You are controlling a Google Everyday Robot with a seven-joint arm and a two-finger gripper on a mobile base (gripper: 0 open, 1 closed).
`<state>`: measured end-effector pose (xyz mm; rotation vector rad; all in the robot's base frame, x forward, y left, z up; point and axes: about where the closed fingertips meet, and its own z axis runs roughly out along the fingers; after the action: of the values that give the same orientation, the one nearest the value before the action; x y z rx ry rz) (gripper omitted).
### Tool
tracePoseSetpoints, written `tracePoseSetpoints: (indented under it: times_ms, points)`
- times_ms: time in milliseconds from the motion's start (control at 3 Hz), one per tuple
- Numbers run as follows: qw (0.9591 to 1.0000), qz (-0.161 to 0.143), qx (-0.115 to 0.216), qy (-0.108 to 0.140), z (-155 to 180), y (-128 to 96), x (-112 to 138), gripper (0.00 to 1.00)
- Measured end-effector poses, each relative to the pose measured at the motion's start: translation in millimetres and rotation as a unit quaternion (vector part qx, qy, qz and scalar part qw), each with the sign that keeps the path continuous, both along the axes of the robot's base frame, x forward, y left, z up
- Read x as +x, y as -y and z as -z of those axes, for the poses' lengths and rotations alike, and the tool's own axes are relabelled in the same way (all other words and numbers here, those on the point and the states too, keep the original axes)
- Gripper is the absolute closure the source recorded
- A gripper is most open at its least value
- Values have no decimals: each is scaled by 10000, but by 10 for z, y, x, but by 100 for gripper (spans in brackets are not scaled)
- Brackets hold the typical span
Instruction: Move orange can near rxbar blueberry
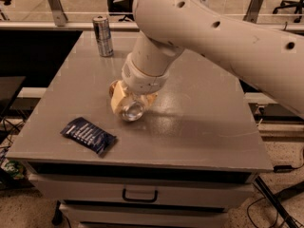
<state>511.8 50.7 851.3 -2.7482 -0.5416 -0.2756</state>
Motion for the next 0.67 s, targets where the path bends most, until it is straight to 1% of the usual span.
tracePoseSetpoints:
  times_ms: [333, 667]
  points:
    - [9998, -92, 136, -118, 5, -109, -85, 43]
    - [9996, -121, 221, -154, -22, -138, -162, 20]
